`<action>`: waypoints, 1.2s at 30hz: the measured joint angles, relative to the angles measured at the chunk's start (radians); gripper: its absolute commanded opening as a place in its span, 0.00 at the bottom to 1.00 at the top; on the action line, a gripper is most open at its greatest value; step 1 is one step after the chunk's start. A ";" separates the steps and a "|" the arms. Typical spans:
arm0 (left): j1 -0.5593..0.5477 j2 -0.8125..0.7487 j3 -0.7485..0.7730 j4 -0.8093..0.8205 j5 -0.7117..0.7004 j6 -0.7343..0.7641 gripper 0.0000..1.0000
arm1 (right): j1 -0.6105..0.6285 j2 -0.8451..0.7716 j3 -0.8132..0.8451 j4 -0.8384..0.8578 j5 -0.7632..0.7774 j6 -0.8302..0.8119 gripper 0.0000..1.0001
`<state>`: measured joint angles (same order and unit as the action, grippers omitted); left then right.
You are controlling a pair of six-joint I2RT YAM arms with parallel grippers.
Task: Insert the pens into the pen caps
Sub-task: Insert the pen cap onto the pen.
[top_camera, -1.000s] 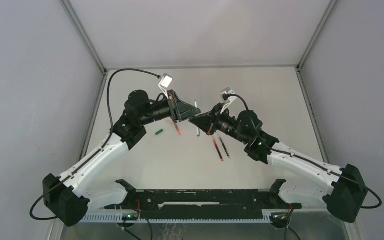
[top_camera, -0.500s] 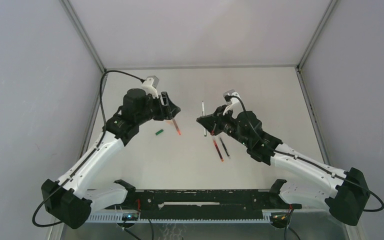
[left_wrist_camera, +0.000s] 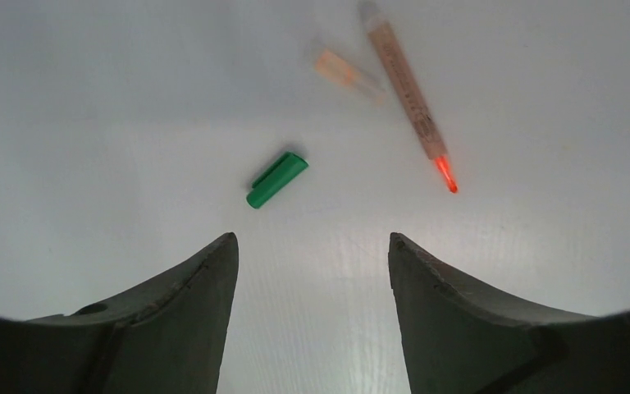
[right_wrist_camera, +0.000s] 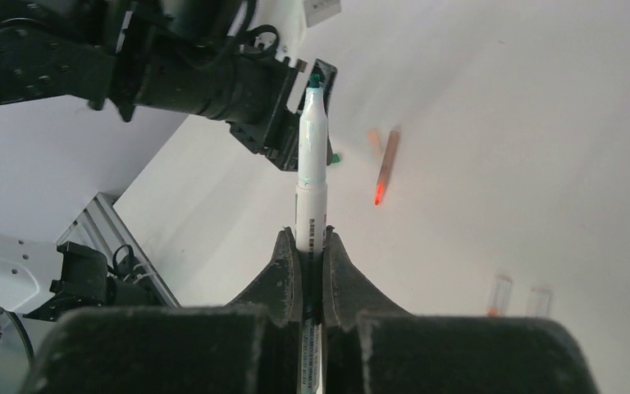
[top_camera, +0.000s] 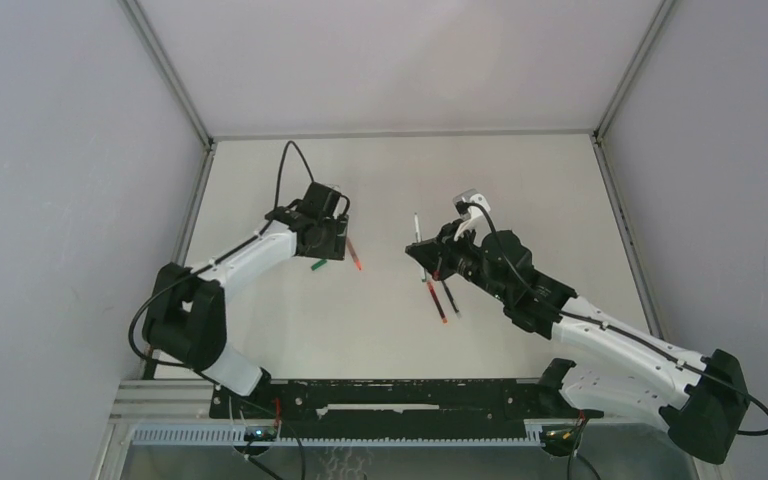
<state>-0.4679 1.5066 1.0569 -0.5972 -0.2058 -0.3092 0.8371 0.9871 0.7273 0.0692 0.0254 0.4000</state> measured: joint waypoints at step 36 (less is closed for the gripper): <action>0.054 0.349 0.140 -0.034 -0.020 0.052 0.31 | -0.039 -0.053 -0.006 -0.067 -0.058 -0.043 0.00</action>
<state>-0.4137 1.8553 1.1969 -0.6315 -0.2256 -0.2573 0.7979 0.9340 0.7208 0.0025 -0.0326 0.3569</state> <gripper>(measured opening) 0.346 0.058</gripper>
